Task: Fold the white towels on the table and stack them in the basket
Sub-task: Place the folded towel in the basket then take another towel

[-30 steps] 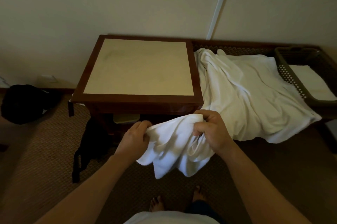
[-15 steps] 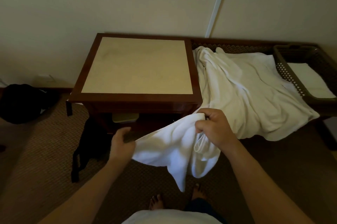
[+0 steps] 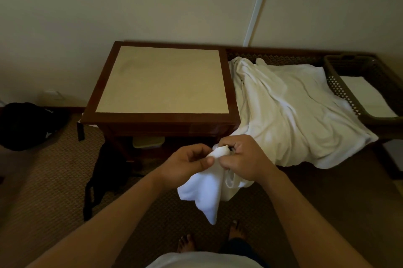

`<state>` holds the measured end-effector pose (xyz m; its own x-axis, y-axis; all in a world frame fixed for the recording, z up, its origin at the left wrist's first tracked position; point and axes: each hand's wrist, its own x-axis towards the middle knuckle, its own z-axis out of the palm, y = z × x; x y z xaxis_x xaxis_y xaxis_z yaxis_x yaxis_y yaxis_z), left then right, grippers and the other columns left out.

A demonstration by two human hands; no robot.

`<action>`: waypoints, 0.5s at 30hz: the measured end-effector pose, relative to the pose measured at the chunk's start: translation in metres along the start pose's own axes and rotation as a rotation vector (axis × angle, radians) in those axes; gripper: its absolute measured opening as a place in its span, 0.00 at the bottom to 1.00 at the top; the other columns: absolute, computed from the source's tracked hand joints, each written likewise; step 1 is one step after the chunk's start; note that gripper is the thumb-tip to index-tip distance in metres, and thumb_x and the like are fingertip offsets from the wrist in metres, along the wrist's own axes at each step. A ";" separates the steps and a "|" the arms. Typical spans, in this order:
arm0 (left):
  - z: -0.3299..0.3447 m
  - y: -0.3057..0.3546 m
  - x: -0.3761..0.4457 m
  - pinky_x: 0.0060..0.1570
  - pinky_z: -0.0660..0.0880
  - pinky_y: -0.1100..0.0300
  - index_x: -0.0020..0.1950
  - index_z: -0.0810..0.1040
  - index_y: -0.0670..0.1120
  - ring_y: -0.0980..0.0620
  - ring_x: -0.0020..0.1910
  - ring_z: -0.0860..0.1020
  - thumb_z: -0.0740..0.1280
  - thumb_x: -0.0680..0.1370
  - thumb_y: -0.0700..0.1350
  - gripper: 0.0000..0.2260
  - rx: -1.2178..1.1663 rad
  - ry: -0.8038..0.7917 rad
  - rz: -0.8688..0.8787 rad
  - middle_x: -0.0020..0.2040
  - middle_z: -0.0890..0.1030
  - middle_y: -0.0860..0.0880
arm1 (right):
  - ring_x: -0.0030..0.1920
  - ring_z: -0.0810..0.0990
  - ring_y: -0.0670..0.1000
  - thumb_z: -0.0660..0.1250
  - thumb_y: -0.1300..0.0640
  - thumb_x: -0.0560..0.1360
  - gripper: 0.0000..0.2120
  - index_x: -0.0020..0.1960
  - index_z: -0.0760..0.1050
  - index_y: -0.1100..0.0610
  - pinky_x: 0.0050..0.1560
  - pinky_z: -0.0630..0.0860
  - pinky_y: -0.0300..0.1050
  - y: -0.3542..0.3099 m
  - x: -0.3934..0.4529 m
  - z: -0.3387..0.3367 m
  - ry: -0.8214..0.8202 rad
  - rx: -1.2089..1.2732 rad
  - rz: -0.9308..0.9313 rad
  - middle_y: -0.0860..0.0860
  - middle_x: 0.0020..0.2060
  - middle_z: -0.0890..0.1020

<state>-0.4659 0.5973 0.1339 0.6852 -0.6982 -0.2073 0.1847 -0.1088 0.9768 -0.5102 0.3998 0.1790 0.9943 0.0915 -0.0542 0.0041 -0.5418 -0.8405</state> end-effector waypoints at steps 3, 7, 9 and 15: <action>-0.005 -0.001 -0.004 0.53 0.77 0.50 0.58 0.75 0.33 0.44 0.51 0.79 0.72 0.76 0.53 0.24 -0.062 -0.065 -0.081 0.51 0.80 0.42 | 0.34 0.77 0.52 0.66 0.56 0.62 0.03 0.34 0.78 0.53 0.33 0.72 0.51 -0.001 -0.002 0.003 -0.047 -0.077 -0.020 0.52 0.30 0.79; -0.014 -0.002 -0.009 0.45 0.77 0.56 0.47 0.76 0.40 0.47 0.44 0.76 0.75 0.75 0.51 0.15 -0.043 -0.060 -0.093 0.43 0.78 0.46 | 0.33 0.77 0.53 0.65 0.56 0.62 0.03 0.34 0.77 0.54 0.34 0.72 0.51 0.001 0.000 0.004 -0.056 -0.149 -0.036 0.52 0.29 0.78; -0.017 -0.002 -0.013 0.45 0.76 0.55 0.43 0.77 0.45 0.48 0.43 0.76 0.76 0.74 0.51 0.12 -0.016 -0.064 -0.091 0.43 0.78 0.46 | 0.33 0.76 0.53 0.65 0.56 0.62 0.03 0.34 0.76 0.54 0.33 0.71 0.50 0.002 0.000 0.006 -0.052 -0.142 -0.029 0.51 0.29 0.77; -0.012 -0.002 -0.025 0.50 0.81 0.55 0.51 0.81 0.50 0.54 0.48 0.82 0.73 0.79 0.44 0.03 0.339 0.095 0.016 0.48 0.83 0.53 | 0.33 0.75 0.54 0.65 0.56 0.63 0.04 0.34 0.76 0.56 0.33 0.70 0.51 0.005 0.001 0.012 -0.024 -0.162 -0.010 0.53 0.29 0.76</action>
<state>-0.4750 0.6229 0.1359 0.7514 -0.6348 -0.1804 -0.0600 -0.3379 0.9393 -0.5102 0.4075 0.1678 0.9914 0.1165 -0.0601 0.0333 -0.6678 -0.7436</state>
